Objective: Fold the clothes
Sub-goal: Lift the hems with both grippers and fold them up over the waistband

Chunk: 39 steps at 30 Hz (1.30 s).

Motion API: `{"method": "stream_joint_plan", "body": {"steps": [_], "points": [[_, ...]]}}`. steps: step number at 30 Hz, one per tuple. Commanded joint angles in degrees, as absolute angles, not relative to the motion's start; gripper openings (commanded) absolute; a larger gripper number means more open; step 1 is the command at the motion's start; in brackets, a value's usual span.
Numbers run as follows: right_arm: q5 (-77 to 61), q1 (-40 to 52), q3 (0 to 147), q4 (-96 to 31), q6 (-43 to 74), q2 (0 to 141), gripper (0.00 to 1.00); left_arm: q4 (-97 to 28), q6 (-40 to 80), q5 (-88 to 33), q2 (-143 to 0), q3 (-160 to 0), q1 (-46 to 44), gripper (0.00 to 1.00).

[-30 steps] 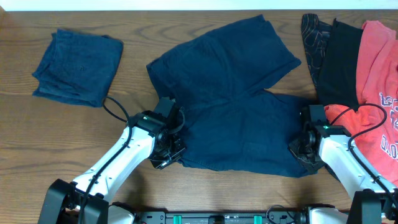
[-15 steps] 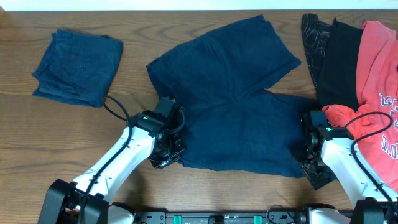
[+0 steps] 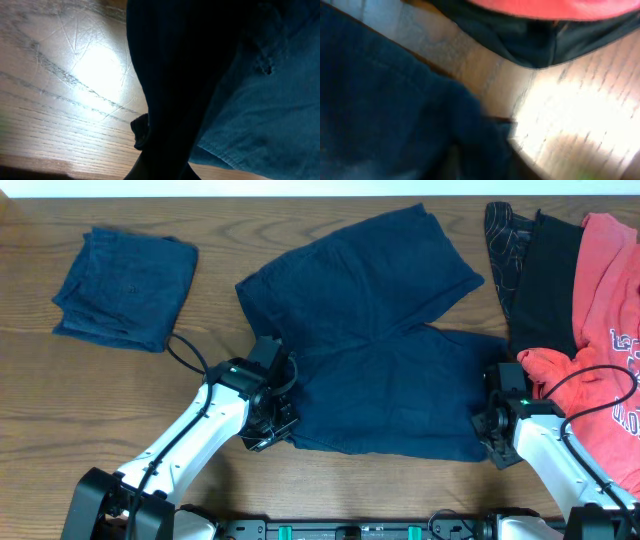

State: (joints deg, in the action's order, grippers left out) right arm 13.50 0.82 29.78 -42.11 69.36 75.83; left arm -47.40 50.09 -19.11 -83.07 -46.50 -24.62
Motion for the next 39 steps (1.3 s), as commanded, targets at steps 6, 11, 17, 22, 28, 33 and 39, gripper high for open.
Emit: {"method": "stream_joint_plan", "body": {"steps": [6, 11, 17, 22, 28, 33, 39], "points": [[14.79, 0.32, 28.77, -42.96, 65.52, 76.09, 0.01, -48.27, 48.58, -18.72, -82.41, -46.59, -24.45, 0.06], [14.70, -0.12, 37.23, -48.69, 56.16, 71.22, 0.01, -53.06, 45.80, -18.85, -79.13, -49.12, -24.45, 0.06], [14.41, -3.03, 53.60, -56.23, 43.92, 64.75, 0.01, -58.06, 44.05, -19.84, -66.94, -51.62, -25.45, 0.06], [9.45, -2.98, 63.57, -56.58, 31.53, 62.11, 0.01, -57.08, 43.94, -17.41, -55.11, -51.62, -27.35, 0.06], [2.57, -2.42, 67.40, -47.35, 21.80, 62.30, 0.01, -50.11, 44.18, -1.69, -46.52, -51.62, -27.29, 0.06], [0.99, 0.58, 67.40, -35.48, 20.47, 65.36, 0.01, -45.67, 44.42, 6.33, -49.08, -51.55, -27.29, 0.06], [1.04, 6.61, 67.40, -22.83, 17.39, 74.48, 0.01, -40.25, 46.30, 11.70, -58.22, -51.55, -26.02, 0.06]]}}
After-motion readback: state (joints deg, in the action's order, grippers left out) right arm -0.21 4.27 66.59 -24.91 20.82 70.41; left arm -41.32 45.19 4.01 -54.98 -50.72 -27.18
